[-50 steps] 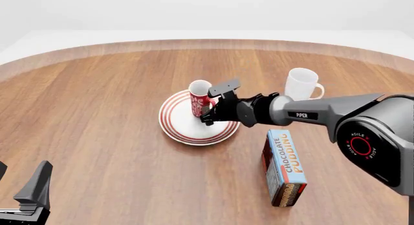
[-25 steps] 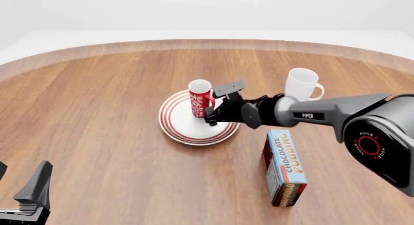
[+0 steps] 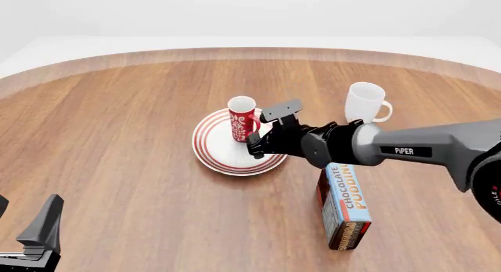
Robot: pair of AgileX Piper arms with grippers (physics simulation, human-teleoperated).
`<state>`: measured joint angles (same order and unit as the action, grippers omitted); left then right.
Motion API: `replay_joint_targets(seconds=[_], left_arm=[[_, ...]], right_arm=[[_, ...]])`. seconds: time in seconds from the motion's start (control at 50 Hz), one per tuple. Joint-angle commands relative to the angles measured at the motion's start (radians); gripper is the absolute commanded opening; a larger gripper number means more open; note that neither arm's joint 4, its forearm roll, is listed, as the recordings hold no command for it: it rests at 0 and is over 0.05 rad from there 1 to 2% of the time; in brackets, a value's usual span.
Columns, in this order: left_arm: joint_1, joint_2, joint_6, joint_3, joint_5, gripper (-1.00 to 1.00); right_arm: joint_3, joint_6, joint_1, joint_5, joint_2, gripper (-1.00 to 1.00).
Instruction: Pick up the red mug and put it on the plate
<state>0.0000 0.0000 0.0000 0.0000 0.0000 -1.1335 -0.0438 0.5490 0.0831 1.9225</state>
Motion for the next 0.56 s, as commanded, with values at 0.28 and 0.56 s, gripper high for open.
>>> replay_joint_targets(seconds=[0.28,0.56], left_arm=[[0.0,0.0,0.0,0.0,0.0,1.0],[0.0,0.0,0.0,0.0,0.0,1.0]], right_arm=[[0.148,0.004,0.012,0.008,-0.203,1.0],[0.186,0.01,0.027,-0.022,-0.321,1.0]])
